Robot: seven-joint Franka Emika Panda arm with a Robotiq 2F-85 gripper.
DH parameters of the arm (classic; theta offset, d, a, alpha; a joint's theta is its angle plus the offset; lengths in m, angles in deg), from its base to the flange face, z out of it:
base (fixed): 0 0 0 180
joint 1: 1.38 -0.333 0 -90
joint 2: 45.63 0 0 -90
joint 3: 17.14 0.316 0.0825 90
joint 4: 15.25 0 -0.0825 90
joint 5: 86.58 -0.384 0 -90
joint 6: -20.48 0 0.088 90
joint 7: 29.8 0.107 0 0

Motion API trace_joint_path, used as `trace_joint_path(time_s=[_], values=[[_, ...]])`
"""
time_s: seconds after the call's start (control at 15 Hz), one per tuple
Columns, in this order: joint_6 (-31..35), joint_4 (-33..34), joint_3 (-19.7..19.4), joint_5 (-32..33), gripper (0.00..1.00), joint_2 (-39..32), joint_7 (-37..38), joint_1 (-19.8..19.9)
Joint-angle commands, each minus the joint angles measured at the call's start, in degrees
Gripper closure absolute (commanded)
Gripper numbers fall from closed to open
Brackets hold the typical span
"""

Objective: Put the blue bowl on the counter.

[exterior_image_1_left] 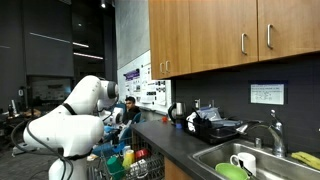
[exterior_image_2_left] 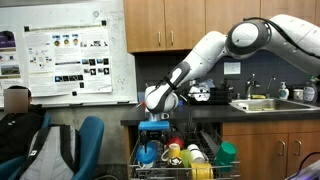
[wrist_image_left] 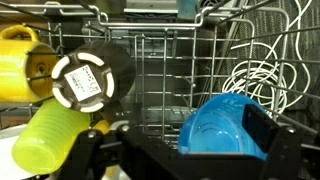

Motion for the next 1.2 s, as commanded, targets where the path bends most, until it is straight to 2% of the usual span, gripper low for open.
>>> trace_joint_path(time_s=[0.0, 0.4, 0.47, 0.53, 0.6, 1.13], values=[[-2.9, 3.4, -1.0, 2.7, 0.0, -1.5, 3.2, -0.1], [-7.8, 6.3, -1.8, 6.2, 0.0, -3.0, 6.8, 0.1], [-8.4, 6.7, -1.7, 6.3, 0.25, -3.2, 6.9, 0.1], [-8.7, 7.2, -1.5, 6.4, 0.26, -3.5, 6.9, 0.2], [-9.1, 7.8, -1.4, 6.4, 0.32, -3.8, 7.0, 0.2], [-10.5, 12.3, -1.2, 7.0, 0.94, -6.0, 6.5, -0.2]])
